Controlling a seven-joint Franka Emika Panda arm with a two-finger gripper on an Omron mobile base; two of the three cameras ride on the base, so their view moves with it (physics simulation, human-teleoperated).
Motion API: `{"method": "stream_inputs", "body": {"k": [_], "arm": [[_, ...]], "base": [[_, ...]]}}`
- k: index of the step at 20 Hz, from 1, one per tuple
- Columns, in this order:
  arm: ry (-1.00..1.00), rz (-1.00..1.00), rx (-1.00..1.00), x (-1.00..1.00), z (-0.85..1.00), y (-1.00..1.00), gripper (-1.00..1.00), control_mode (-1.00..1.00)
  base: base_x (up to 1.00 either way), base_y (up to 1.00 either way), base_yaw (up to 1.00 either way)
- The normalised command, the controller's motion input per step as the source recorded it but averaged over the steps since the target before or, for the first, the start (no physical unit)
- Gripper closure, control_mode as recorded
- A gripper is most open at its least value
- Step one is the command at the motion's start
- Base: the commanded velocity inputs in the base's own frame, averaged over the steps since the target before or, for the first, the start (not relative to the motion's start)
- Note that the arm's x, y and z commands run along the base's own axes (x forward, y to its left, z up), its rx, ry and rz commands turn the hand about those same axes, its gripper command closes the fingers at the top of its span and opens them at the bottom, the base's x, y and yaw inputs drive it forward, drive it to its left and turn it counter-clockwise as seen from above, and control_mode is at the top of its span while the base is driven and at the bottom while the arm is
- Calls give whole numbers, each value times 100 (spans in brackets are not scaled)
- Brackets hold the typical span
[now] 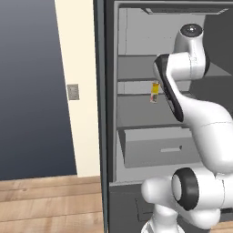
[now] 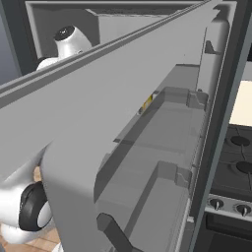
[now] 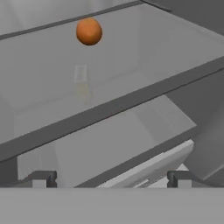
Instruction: Pick the orange and tangerine from the fridge and place them on the plate next to the blender to make a fruit smoothie.
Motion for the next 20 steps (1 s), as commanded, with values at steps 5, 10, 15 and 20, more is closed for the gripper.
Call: {"method": "stream_inputs", "body": {"k": [5, 10, 15, 20], "arm": [[0, 0, 2, 66, -1, -39, -100, -100], [0, 0, 2, 70, 0, -39, -100, -100], [0, 0, 0, 69, -5, -37, -100, -100], [0, 0, 0, 72, -18, -21, -100, -100]], "base": [[0, 0, 0], [0, 0, 0], [0, 0, 0], [0, 0, 0]]}}
